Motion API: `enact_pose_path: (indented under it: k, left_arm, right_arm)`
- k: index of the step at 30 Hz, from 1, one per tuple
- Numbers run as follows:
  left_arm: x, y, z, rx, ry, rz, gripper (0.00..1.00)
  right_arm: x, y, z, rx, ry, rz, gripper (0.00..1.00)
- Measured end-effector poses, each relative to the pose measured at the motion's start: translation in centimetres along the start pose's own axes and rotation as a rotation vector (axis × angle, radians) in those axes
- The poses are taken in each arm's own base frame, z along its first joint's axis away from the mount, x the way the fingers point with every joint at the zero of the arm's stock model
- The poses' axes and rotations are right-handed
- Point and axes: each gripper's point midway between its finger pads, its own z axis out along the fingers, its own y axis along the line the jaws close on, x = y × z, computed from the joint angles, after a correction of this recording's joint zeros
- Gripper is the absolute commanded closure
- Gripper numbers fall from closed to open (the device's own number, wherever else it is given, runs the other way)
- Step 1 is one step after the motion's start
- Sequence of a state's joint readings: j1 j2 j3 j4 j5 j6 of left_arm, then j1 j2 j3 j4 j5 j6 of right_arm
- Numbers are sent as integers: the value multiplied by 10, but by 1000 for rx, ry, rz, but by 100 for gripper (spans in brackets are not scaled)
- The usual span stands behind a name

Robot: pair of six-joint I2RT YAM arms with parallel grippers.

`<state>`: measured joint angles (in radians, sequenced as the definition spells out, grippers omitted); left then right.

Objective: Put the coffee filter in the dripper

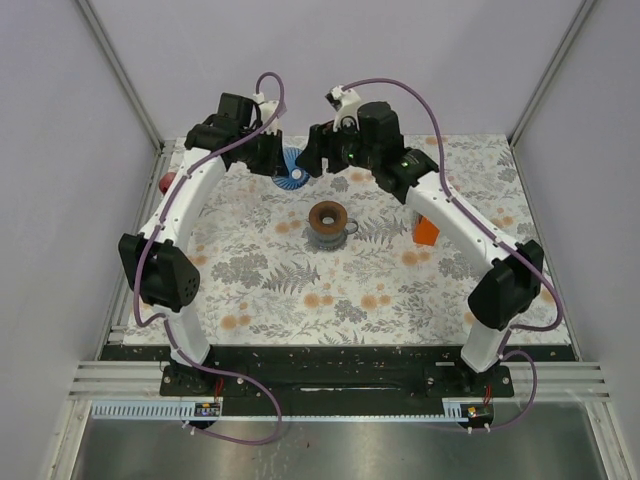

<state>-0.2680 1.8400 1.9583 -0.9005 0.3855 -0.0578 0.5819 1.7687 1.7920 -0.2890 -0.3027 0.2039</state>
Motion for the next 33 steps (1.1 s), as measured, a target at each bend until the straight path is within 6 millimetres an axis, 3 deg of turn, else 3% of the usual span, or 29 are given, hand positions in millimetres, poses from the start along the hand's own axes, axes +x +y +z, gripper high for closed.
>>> enact_pose_path:
  k: [3,8,11,14,15,16,19,22,28,33]
  left_arm:
    - [23,-3,5,16,71,-36,100]
    - [41,-7,9,29,124,-63,100]
    - [41,-11,7,34,122,-60,100]
    - [44,-14,9,36,129,-65,100]
    - [44,-16,10,39,130,-66,95]
    - [44,-18,10,42,131,-69,80]
    - [44,-25,10,54,129,-66,32]
    - [43,-33,3,91,137,-41,10]
    - [20,-26,-28,119,56,-46,7]
    - [12,-16,-39,103,17,-67,9]
  right_arm:
    - [16,16,10,-20,38,-10,29]
    - [54,-8,27,56,140,16,40]
    - [73,-19,33,92,196,32,58]
    - [72,-13,33,82,205,26,84]
    - [71,-11,33,79,205,22,93]
    - [70,-13,32,94,208,19,100]
    - [70,-22,27,156,225,7,100]
    - [73,-32,19,189,272,-6,100]
    - [77,-53,-1,179,373,69,100]
    - [102,-75,-13,177,489,168,100]
